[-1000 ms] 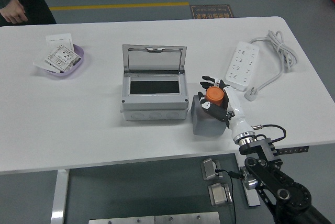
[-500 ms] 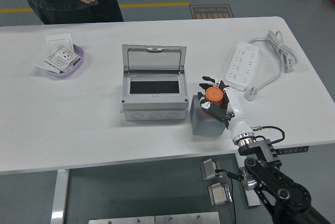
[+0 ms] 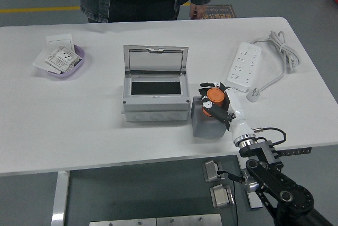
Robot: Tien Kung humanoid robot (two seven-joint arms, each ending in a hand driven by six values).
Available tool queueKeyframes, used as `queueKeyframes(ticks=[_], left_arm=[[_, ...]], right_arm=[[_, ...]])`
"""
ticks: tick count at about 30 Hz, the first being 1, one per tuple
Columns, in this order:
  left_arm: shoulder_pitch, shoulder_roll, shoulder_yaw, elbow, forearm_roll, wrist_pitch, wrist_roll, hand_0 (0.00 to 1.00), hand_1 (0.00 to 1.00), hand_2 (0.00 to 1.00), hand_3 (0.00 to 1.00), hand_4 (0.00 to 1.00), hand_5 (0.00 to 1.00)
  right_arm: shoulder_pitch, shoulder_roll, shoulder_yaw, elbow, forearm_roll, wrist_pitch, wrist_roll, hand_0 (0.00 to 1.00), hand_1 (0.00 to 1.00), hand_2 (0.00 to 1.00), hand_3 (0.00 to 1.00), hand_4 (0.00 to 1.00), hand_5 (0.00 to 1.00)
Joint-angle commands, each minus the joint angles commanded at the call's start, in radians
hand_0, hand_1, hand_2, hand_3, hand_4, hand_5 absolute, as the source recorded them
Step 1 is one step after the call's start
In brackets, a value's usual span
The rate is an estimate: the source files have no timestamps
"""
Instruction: Pick up the cylinder from the cube,place it in the box,flap close box
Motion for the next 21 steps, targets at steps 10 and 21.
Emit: queueKeyframes(ticks=[10,21], left_arm=[[-0.001,-0.001,0.009,0.0,-0.01,0.002,-0.01,0.609,0.679,0.632,0.63,0.712,0.487],[-0.001,0.0,0.009,0.0,-0.009,0.003,-0.01,0.609,0.679,0.634,0.63,0.713,0.493]], right_arm=[[0.007,-0.012,0.009,0.046,-0.023,-0.012,-0.014,0.598,0.531,0.507,0.369,0.041,0.002],[0.057,-0.034,-0.006,0.075,-0.074,-0.051,-0.053,0.558,0.4,0.485,0.332,0.043,0.002]])
